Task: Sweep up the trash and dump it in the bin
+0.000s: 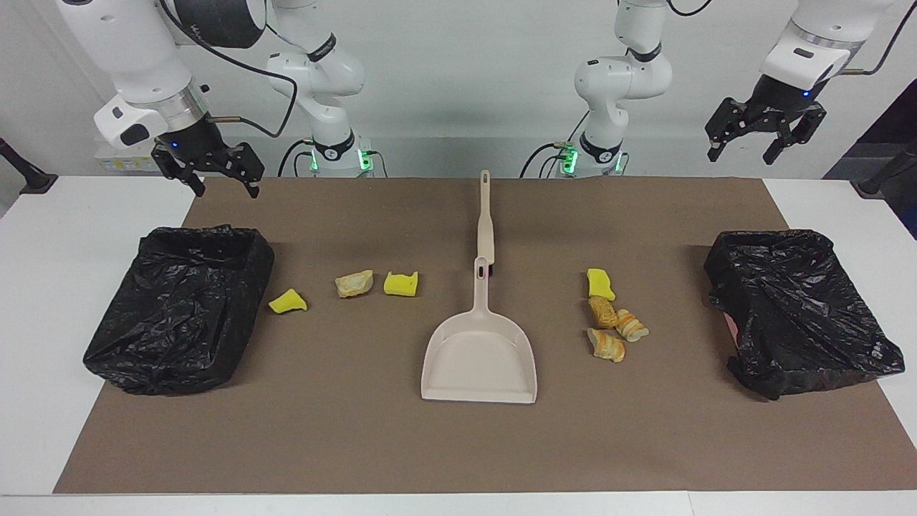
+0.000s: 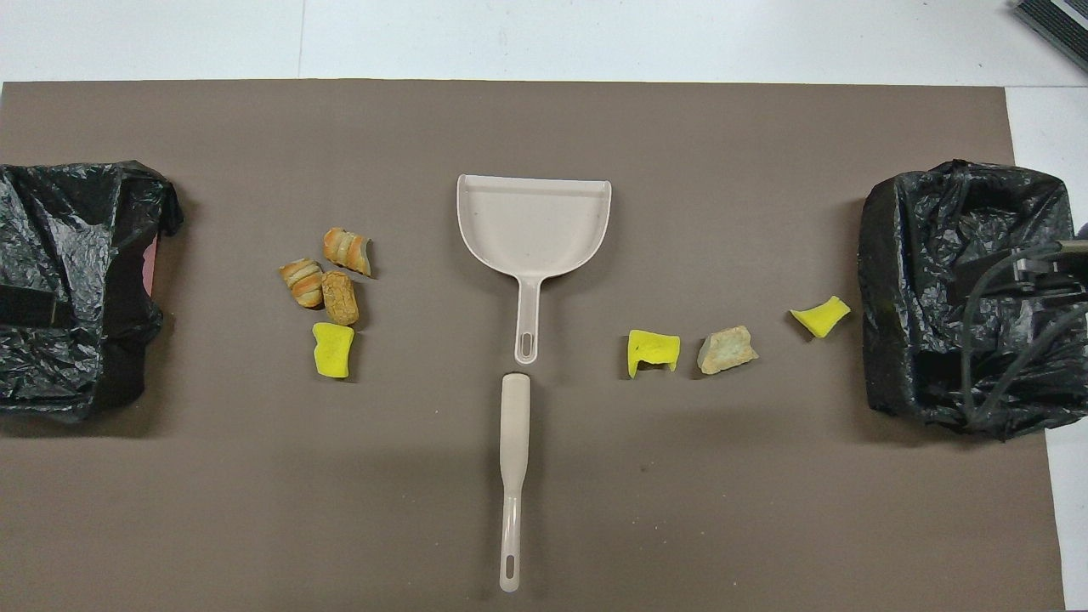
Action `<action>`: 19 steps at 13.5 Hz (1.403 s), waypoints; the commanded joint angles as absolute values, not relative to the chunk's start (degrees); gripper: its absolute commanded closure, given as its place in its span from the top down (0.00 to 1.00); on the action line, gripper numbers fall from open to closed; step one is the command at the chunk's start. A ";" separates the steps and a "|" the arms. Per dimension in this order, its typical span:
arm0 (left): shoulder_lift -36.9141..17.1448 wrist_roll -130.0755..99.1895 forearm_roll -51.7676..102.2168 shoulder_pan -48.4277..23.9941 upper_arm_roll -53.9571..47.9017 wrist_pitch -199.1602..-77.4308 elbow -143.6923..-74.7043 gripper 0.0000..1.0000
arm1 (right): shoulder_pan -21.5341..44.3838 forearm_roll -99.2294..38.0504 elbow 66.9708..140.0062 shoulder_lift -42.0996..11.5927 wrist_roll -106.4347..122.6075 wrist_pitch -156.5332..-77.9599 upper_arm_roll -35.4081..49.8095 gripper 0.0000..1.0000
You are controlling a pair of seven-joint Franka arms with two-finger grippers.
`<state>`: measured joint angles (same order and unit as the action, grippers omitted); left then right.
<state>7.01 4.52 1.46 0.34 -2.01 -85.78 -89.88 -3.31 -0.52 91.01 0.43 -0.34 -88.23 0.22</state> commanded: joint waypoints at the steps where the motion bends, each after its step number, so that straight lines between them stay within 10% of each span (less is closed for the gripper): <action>1: 8.88 4.22 2.11 0.44 -1.76 -85.78 -92.02 1.00 | -3.43 -0.09 90.79 0.35 -0.88 -88.59 0.44 1.00; 9: 9.75 3.16 2.28 -5.00 -2.64 -88.14 -99.13 1.00 | -3.43 -0.09 90.79 0.44 -0.88 -88.59 0.44 1.00; 19: 18.19 -21.35 6.31 -34.35 -2.72 -106.51 -126.37 1.00 | -3.43 0.53 90.79 0.53 -0.70 -85.88 0.35 1.00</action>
<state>13.99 -19.86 4.61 -31.04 -3.95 -103.37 -120.02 -3.22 -0.45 91.01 0.43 -0.34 -87.45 0.21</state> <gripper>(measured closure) 0.000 0.000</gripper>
